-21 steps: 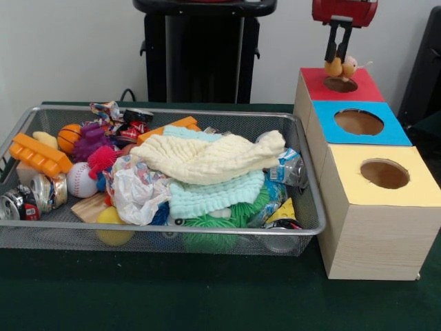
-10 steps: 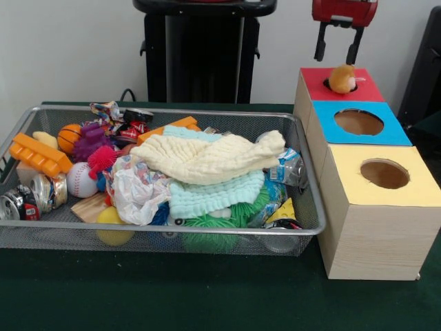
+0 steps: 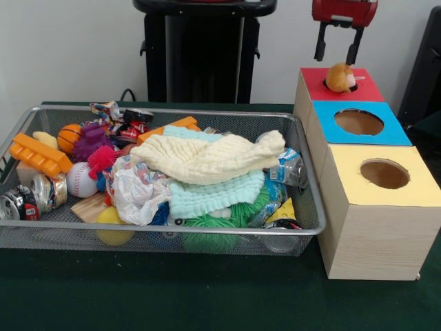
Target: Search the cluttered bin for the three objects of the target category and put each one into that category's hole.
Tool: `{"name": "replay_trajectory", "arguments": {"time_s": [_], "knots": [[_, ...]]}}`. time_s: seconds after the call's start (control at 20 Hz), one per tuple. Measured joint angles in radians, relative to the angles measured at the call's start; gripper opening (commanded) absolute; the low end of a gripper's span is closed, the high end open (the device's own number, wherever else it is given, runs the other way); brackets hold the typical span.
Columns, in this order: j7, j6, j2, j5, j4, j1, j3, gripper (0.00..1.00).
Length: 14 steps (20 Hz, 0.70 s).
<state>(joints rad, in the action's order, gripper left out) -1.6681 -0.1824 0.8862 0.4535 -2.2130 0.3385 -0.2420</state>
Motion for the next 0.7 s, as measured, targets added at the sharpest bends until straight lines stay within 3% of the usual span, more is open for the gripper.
{"name": "replay_trajectory", "arguments": {"time_s": [0.7], "knots": [[0.0,-0.029,0.005,0.0,0.019,0.049,-0.055,1.0]]}}
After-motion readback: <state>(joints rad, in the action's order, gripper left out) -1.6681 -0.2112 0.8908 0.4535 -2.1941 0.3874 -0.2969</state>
